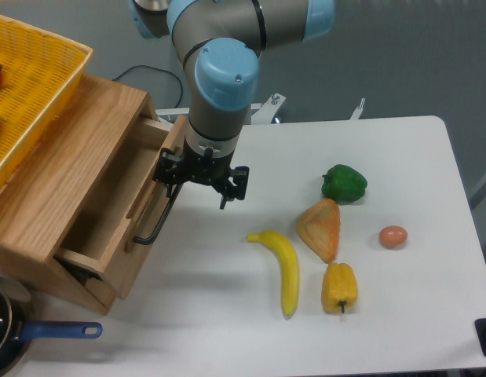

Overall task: Slide open the top drawer
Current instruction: 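Pull the handle outward, sliding the drawer out of the cabinet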

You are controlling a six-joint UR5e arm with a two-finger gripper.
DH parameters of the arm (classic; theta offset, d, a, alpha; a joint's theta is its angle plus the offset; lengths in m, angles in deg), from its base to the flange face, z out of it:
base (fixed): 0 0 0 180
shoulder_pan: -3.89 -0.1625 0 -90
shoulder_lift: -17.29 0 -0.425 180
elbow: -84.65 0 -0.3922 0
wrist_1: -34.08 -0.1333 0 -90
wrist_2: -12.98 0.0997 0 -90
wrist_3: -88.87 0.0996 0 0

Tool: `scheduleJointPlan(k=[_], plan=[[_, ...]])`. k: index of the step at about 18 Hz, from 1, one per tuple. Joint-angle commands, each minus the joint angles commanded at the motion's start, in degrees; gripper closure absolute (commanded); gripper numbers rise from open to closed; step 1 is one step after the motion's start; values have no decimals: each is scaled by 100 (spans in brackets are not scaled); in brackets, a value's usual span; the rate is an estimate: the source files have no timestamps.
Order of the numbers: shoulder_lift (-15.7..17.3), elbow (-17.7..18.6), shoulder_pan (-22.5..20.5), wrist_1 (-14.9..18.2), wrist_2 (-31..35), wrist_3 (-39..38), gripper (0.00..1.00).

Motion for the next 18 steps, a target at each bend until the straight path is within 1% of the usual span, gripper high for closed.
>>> scheduleJointPlan(k=[18], plan=[[0,-62,-334,9,0,229,0]])
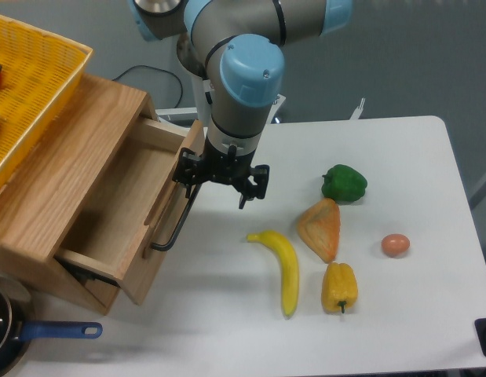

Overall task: Slide open the top drawer
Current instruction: 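Pull the handle outward, sliding the drawer out of the cabinet, then keep pulling the handle to extend the drawer further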

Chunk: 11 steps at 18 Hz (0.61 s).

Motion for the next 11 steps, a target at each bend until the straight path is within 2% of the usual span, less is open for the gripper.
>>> scheduleJointPlan(k=[11], plan=[[9,-35,-167,-9,0,88,0]])
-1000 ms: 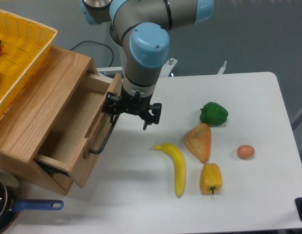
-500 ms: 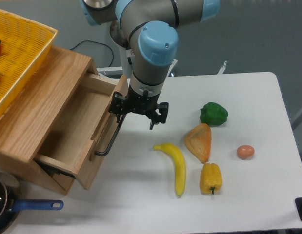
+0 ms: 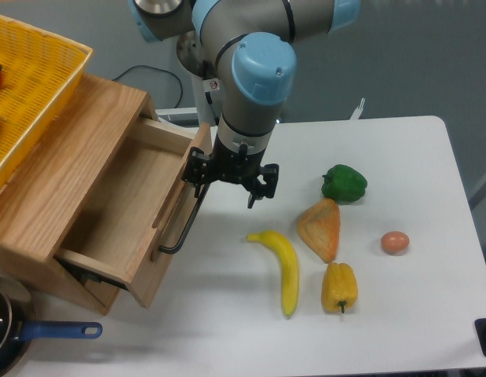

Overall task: Slide open the top drawer
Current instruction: 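Keep pulling the handle to extend the drawer further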

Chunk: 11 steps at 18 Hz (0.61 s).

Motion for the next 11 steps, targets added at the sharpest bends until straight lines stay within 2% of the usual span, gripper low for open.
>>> scheduleJointPlan(k=[11], plan=[[-9,-9,-88,-17,114,9,0]])
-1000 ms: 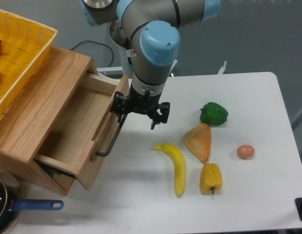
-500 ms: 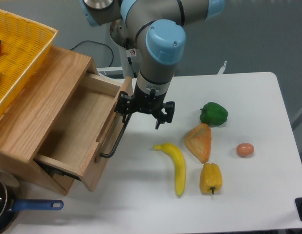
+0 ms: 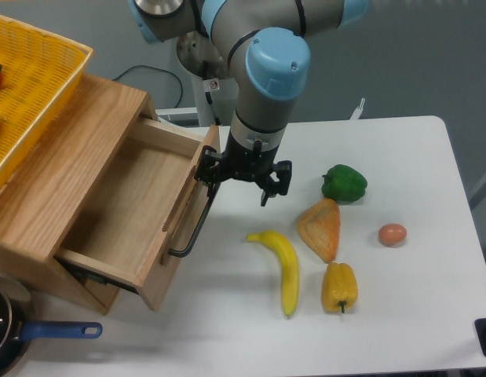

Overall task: Slide open the top drawer
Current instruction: 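Keep pulling the handle to extend the drawer further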

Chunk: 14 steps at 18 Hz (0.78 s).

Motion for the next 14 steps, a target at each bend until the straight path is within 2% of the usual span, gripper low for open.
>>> scheduleJointPlan(k=[14], plan=[[-35,9,-141,-18,9,167,0]])
